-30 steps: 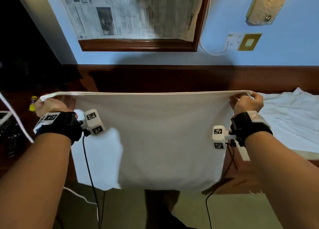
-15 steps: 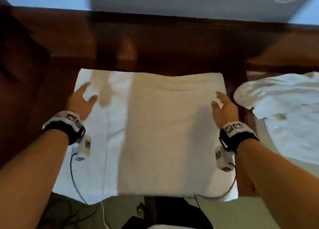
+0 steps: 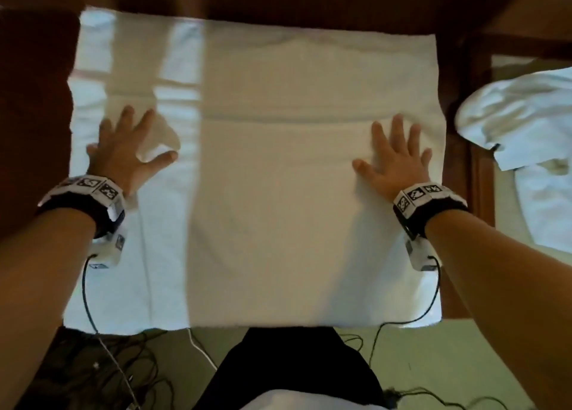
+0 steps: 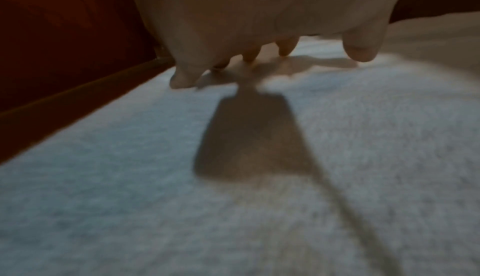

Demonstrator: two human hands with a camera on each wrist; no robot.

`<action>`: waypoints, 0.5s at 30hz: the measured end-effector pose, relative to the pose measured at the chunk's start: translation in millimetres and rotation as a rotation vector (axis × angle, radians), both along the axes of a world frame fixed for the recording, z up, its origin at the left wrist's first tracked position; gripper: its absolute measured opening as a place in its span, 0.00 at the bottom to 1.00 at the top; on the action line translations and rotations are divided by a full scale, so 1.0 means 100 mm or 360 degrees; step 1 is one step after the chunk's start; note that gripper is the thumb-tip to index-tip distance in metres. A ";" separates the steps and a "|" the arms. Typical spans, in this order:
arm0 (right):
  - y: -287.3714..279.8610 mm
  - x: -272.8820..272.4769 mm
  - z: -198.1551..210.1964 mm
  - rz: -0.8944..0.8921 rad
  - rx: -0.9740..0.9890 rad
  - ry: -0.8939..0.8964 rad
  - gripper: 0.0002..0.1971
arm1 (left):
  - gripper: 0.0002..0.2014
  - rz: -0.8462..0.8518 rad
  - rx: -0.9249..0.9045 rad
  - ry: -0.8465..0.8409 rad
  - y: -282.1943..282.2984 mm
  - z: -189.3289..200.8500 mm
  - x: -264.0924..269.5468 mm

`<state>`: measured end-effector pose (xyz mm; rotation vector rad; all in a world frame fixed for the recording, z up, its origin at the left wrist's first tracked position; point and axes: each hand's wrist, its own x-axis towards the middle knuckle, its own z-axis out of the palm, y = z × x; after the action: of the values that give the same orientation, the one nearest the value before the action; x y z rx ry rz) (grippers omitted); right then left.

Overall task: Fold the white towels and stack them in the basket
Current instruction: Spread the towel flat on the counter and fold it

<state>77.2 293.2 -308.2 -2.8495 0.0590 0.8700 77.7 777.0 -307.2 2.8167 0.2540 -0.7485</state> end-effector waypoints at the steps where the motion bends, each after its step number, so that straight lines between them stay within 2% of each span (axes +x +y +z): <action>1: 0.03 0.00 0.01 -0.0020 -0.0023 -0.0011 0.40 | 0.44 0.0014 -0.0077 -0.0051 -0.01 0.02 -0.03; 4: 0.13 -0.50 0.09 -0.0028 -0.0096 -0.0028 0.38 | 0.44 0.0061 -0.0107 0.0012 -0.15 0.08 -0.51; 6: 0.16 -1.08 0.16 -0.0039 -0.0041 0.0095 0.38 | 0.44 0.0014 0.0016 0.0188 -0.25 0.08 -1.02; 8: 0.10 -1.42 0.18 -0.0061 -0.0016 0.0219 0.39 | 0.43 0.0007 0.0073 0.0334 -0.27 0.08 -1.32; 11: 0.03 -1.23 0.13 -0.0072 -0.0067 0.0204 0.40 | 0.43 -0.0010 0.0145 0.0389 -0.21 0.04 -1.18; 15: 0.06 -0.65 0.01 -0.0083 -0.0043 0.0068 0.40 | 0.45 -0.0024 0.0123 0.0280 -0.14 -0.05 -0.58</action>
<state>12.0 298.9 -306.7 -2.8407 0.1507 0.9265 19.7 763.1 -312.6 2.8294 0.2966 -1.0129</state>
